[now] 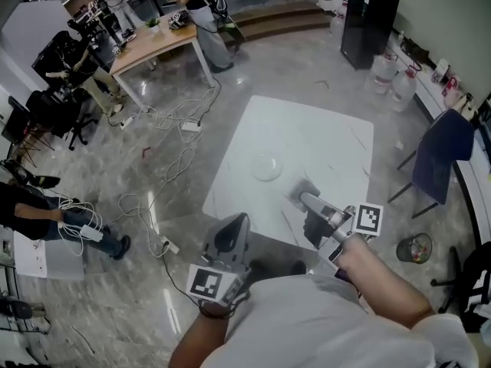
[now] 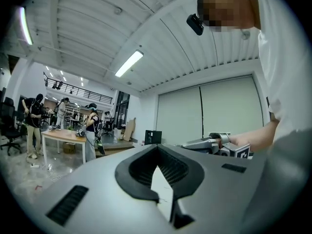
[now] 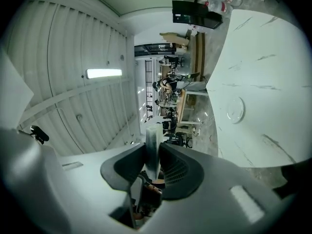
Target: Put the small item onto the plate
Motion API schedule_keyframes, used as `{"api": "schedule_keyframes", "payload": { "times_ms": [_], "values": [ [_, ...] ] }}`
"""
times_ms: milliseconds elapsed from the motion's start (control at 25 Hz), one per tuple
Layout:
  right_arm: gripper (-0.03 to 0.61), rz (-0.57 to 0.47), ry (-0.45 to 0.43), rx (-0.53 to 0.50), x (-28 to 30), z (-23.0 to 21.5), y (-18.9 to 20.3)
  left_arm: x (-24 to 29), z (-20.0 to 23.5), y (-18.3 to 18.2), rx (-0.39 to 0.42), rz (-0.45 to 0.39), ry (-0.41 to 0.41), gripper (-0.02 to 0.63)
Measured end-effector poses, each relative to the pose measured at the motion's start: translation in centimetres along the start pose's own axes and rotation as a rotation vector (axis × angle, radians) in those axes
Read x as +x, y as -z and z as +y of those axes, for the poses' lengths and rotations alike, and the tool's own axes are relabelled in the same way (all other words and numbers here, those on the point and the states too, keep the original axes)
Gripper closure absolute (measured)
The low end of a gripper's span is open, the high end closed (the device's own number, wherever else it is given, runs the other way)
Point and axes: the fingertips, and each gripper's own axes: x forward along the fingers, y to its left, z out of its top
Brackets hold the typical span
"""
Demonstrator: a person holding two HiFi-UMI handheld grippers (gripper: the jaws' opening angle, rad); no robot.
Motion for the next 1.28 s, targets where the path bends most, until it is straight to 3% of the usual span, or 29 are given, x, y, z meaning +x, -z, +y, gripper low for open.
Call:
{"api": "schedule_keyframes", "payload": {
  "times_ms": [520,680,840,920,1280],
  "values": [
    [0.488,-0.011,0.084,0.014,8.6,-7.2,-7.4,10.2,9.2,2.2,-0.017,0.049,0.071,0.607],
    [0.488,-0.007,0.147,0.013,12.9,-11.4,-9.4,13.4,13.6,2.9,-0.068,0.058,0.097,0.607],
    [0.488,0.001,0.198,0.032,16.5,-16.2,-10.9,16.6,17.4,4.1,-0.067,0.065,0.116,0.607],
    [0.488,-0.003,0.241,0.051,18.1,-19.1,-11.6,17.5,19.1,5.6,-0.054,0.108,0.149,0.607],
    [0.488,-0.026,0.400,0.144,20.9,-30.4,-13.1,20.8,23.4,9.9,-0.081,0.180,0.198,0.607]
  ]
}}
